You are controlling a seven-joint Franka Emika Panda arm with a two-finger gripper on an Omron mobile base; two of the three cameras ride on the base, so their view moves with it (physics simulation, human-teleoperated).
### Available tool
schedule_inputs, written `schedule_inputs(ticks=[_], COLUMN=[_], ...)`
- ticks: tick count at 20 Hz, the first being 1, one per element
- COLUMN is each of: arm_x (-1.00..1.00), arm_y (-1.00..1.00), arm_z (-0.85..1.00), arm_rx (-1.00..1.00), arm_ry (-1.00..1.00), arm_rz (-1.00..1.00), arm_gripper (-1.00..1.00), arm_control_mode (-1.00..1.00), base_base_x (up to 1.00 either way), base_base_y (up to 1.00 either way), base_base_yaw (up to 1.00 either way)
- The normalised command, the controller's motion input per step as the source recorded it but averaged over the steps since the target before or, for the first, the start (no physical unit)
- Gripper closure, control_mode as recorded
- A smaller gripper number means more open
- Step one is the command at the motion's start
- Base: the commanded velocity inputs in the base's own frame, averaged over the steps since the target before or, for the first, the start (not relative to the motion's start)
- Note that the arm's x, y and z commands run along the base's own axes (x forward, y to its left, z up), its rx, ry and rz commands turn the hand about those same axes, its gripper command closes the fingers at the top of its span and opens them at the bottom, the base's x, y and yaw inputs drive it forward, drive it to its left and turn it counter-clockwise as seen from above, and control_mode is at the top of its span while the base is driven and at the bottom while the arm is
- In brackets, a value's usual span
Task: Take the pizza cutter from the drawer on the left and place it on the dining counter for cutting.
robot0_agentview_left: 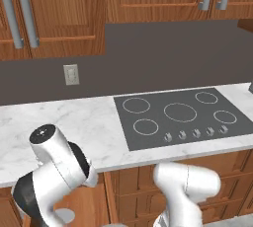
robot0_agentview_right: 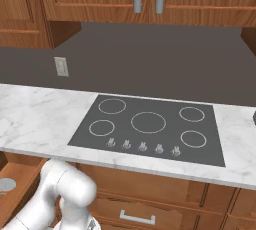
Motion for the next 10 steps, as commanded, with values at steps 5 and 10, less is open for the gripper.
schedule_inputs(ticks=[5, 10], arm_x=[0.01, 0.0], arm_y=[0.23, 0.35], arm_z=[-0.72, -0.31], arm_rx=[0.2, 0.28], arm_ry=[0.0, 0.0], arm_rz=[0.19, 0.27], arm_gripper=[-1.0, -1.0], arm_control_mode=[-1.0, -1.0], base_base_x=[0.0, 0.0], base_base_y=[0.0, 0.0], base_base_yaw=[0.0, 0.0])
